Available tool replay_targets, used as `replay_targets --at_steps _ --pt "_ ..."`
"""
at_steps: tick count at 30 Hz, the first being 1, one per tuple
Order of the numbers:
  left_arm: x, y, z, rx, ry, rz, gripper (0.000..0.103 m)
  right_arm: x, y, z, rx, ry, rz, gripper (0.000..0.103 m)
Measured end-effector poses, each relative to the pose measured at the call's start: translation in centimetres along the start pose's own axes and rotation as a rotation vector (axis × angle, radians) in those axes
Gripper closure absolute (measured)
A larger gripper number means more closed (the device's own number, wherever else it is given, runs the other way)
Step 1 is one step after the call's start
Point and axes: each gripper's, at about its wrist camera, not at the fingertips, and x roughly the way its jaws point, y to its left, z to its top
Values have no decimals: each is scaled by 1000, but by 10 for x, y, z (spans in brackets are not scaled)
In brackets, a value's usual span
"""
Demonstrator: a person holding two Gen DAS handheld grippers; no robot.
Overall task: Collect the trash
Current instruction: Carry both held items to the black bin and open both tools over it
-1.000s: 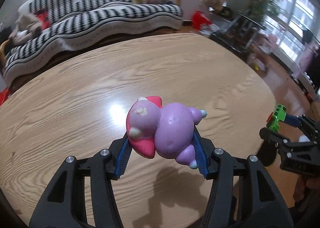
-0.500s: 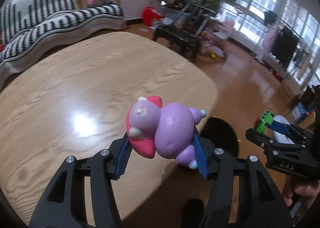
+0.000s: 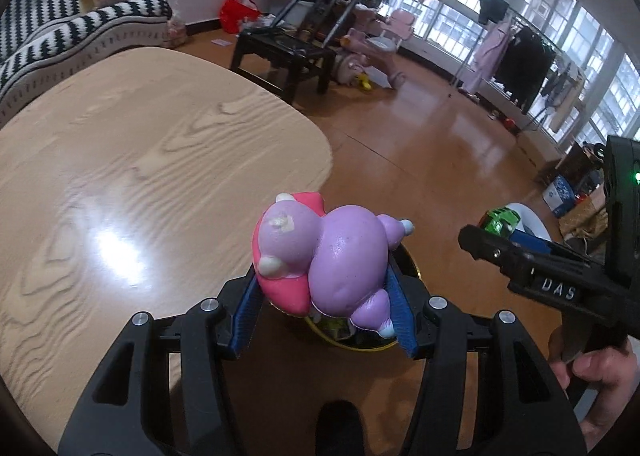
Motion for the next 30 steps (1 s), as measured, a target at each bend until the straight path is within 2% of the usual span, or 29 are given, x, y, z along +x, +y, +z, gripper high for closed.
replay_targets --at_steps 10,30 --pt "25 -21 4 12 20 -36 48 7 -9 8 55 5 -39 25" --pt "32 -18 8 8 25 -47 48 7 -15 7 79 -3 -48 25"
